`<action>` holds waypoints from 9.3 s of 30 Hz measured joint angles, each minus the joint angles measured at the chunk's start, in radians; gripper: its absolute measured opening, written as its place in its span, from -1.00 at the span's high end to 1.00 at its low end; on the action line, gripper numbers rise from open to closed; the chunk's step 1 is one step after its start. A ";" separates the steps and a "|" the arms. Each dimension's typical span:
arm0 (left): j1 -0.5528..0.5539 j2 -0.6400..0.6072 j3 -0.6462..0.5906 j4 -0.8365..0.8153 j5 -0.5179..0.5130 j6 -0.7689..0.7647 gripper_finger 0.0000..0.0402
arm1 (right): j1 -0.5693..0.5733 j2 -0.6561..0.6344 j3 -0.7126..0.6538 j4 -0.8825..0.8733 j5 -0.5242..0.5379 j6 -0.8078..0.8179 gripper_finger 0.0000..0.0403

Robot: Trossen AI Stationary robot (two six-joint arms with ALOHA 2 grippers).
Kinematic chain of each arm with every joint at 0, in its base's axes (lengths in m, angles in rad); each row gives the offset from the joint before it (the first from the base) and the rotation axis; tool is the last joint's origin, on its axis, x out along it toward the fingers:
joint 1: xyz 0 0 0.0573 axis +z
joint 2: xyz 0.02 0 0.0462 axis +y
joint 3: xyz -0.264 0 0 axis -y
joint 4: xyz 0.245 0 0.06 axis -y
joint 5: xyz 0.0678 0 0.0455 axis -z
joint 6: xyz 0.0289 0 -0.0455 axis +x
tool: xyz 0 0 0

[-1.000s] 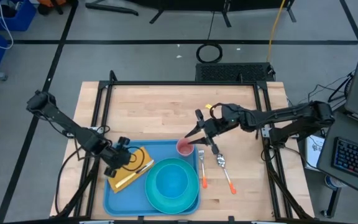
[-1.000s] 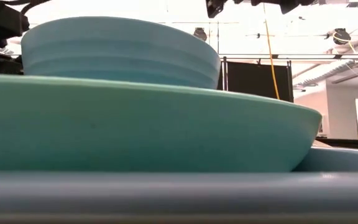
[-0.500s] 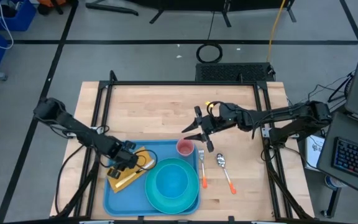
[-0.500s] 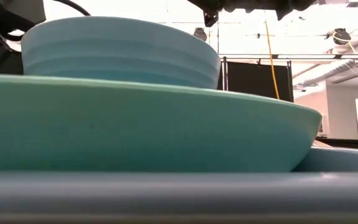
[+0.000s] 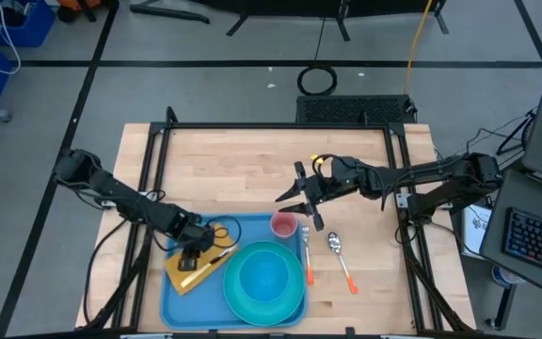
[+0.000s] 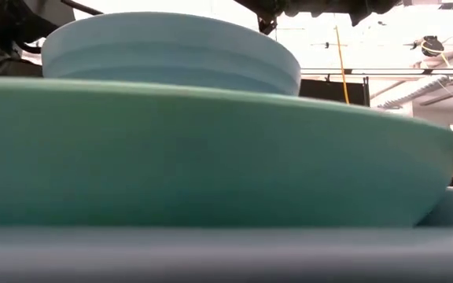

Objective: Set up tray
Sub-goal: Adjust the yellow table napkin on the blue tray

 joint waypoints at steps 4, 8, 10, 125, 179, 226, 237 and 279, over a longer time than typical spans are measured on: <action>0.004 0.001 -0.002 0.018 0.036 -0.087 0.28 | 0.000 0.000 0.000 0.000 0.000 0.000 0.43; 0.029 0.003 -0.004 0.031 0.081 -0.262 0.28 | 0.000 0.000 0.000 0.000 0.000 0.000 0.43; 0.037 0.004 -0.004 0.036 0.086 -0.336 0.28 | 0.000 0.000 0.000 0.000 0.000 0.000 0.43; -1.174 -0.408 -0.004 0.722 -1.295 0.673 0.28 | -0.002 1.069 1.128 -0.781 -0.159 0.556 0.16; -1.171 -0.407 -0.005 0.600 -1.301 0.572 0.28 | 0.053 1.148 1.127 -0.646 -0.176 0.662 0.28; -1.167 -0.405 -0.005 0.498 -1.305 0.450 0.28 | 0.095 1.164 1.128 -0.701 -0.365 0.836 0.18; -1.143 -0.405 -0.005 0.490 -1.293 0.416 0.28 | 0.081 1.180 1.125 -0.601 -0.371 0.864 0.18; -1.029 -0.404 -0.004 0.749 -1.273 0.440 0.28 | 0.086 1.005 1.128 -0.637 -0.104 0.420 0.18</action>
